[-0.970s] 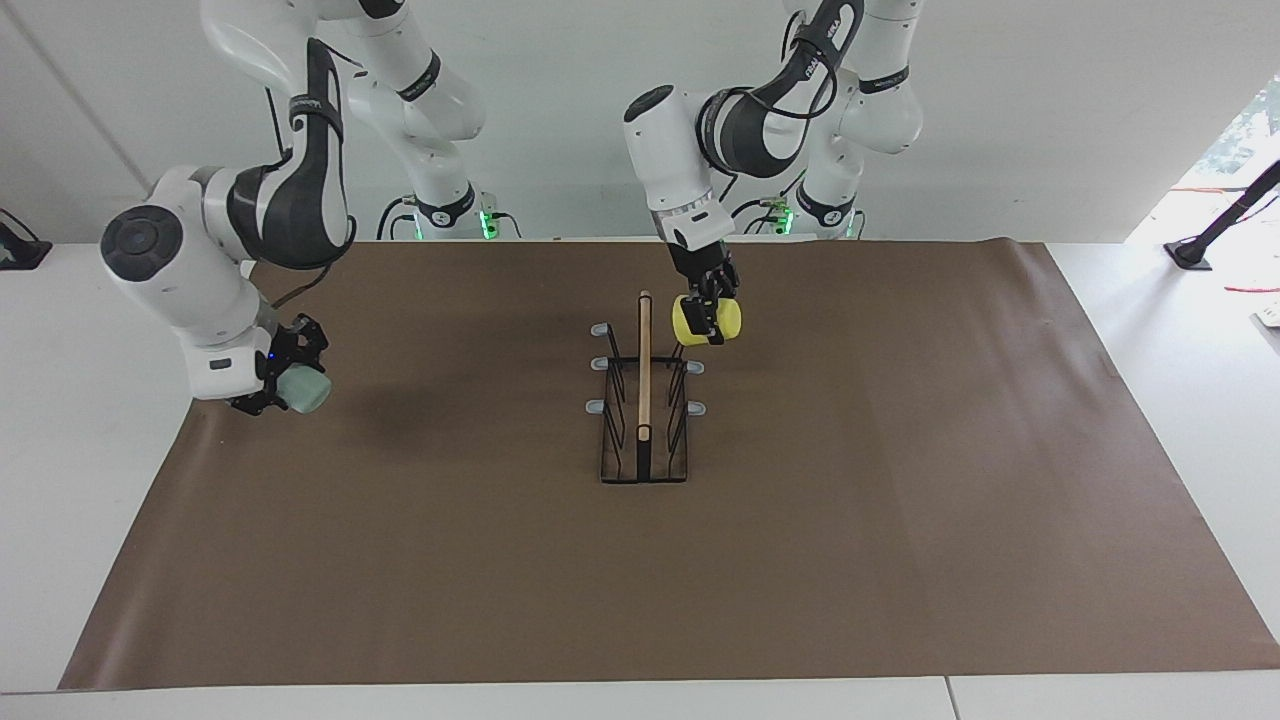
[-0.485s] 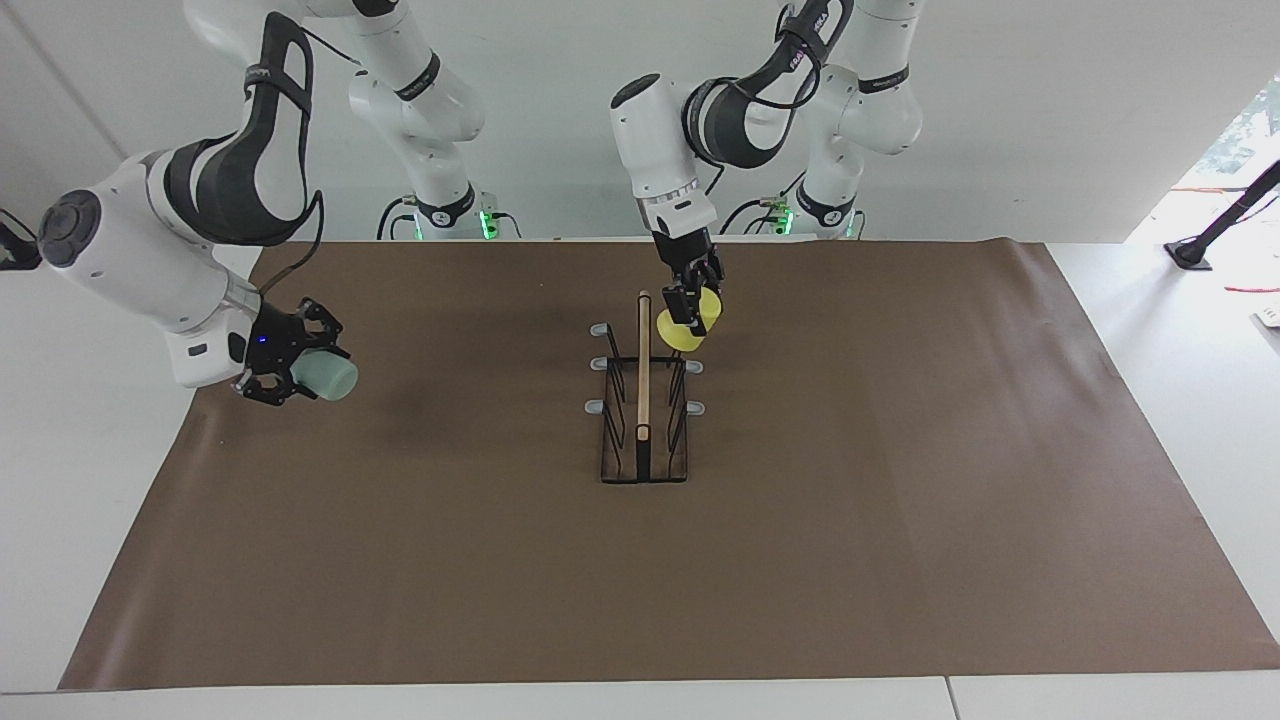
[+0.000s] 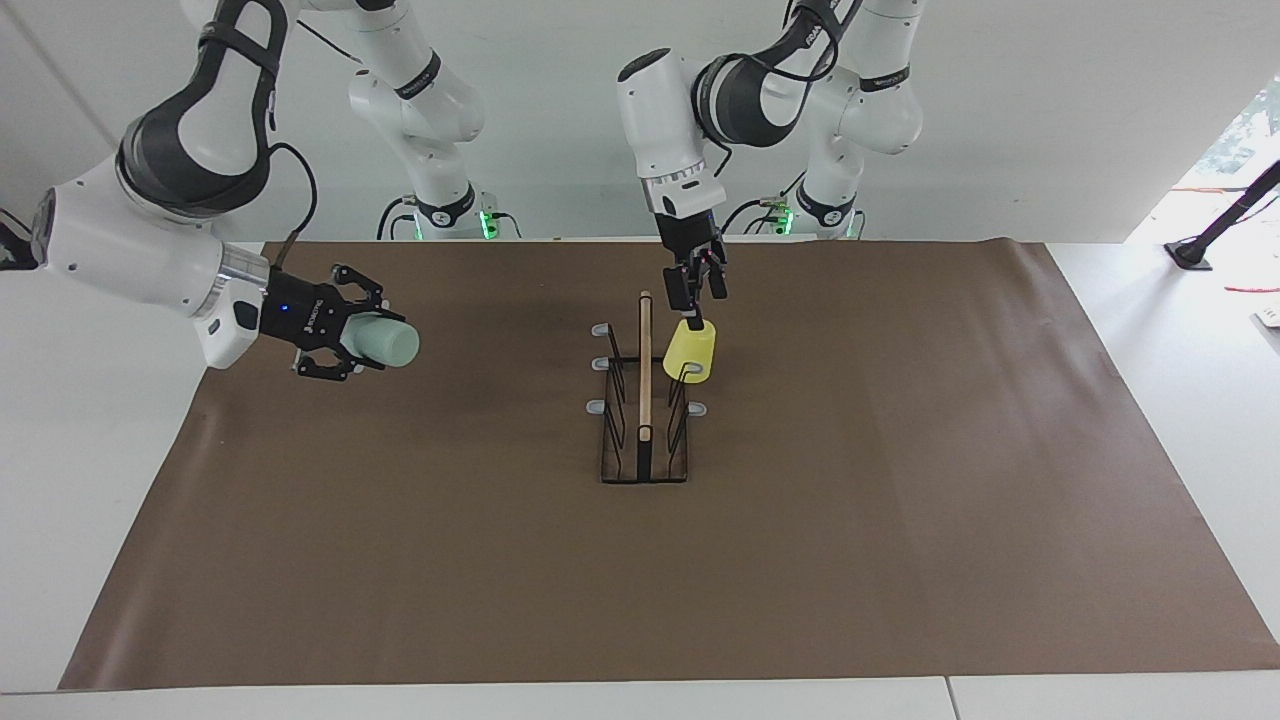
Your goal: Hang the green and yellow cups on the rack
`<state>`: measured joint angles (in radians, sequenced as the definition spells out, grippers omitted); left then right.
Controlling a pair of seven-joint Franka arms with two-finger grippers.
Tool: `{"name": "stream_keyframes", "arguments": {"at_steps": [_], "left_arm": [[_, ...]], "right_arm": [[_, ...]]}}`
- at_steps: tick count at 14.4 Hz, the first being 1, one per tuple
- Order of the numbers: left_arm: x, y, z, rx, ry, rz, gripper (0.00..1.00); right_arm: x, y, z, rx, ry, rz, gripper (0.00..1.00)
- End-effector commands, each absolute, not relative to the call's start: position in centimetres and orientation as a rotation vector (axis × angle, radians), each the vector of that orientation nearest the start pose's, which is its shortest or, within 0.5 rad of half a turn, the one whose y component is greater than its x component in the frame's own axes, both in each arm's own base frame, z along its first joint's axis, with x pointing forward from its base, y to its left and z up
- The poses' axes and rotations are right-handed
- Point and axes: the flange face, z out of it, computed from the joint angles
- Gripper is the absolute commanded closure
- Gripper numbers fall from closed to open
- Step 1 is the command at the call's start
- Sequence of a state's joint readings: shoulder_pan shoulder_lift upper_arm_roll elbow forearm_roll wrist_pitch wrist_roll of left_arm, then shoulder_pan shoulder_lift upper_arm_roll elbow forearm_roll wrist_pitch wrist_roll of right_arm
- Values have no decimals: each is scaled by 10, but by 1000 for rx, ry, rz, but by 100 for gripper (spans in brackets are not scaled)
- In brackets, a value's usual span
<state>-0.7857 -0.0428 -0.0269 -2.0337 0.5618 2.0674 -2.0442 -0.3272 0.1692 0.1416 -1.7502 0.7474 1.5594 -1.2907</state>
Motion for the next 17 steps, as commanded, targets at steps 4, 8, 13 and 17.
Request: {"name": "stream_keyframes", "arguments": {"at_steps": [4, 8, 13, 17], "left_arm": [[464, -269, 492, -2893, -889, -425, 0], [501, -187, 494, -3022, -529, -257, 0], [534, -93, 532, -3160, -241, -109, 0], [542, -42, 574, -3188, -73, -25, 0]], "right_arm": [[550, 26, 468, -1763, -912, -664, 100], [554, 79, 461, -1723, -869, -805, 100], [519, 159, 437, -1637, -670, -895, 100], [469, 198, 405, -1622, -663, -996, 100]]}}
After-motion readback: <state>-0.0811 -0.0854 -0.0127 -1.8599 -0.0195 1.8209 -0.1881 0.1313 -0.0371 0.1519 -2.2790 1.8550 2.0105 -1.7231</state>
